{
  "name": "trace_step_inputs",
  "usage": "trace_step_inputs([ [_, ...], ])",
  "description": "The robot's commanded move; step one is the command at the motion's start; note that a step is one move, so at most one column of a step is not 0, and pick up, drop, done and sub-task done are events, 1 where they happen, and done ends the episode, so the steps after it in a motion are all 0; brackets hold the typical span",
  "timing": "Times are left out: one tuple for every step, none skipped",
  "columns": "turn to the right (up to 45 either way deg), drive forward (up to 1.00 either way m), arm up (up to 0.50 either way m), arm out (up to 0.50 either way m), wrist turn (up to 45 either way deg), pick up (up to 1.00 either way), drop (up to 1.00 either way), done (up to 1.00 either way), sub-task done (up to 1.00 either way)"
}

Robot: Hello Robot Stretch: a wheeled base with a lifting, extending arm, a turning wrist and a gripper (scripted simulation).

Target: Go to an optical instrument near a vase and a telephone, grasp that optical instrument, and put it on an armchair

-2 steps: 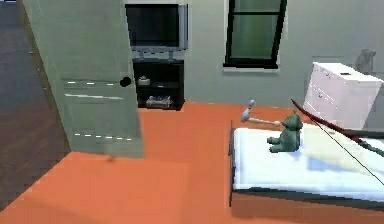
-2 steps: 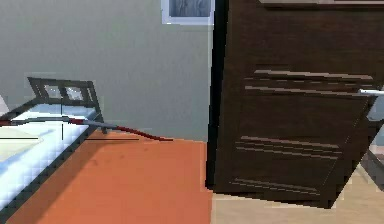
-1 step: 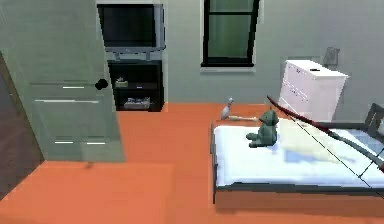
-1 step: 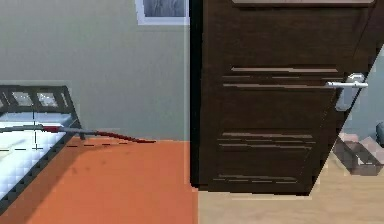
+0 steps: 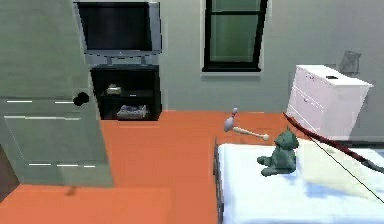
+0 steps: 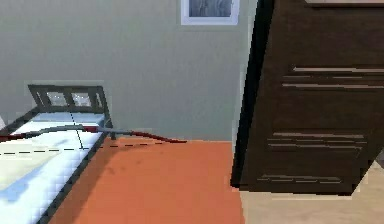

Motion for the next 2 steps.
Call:
trace_step_inputs([
  [-45.0,0.00,0.00,0.00,0.0,0.00,0.00,0.00,0.00],
  [-3.0,0.00,0.00,0.00,0.0,0.00,0.00,0.00,0.00],
])
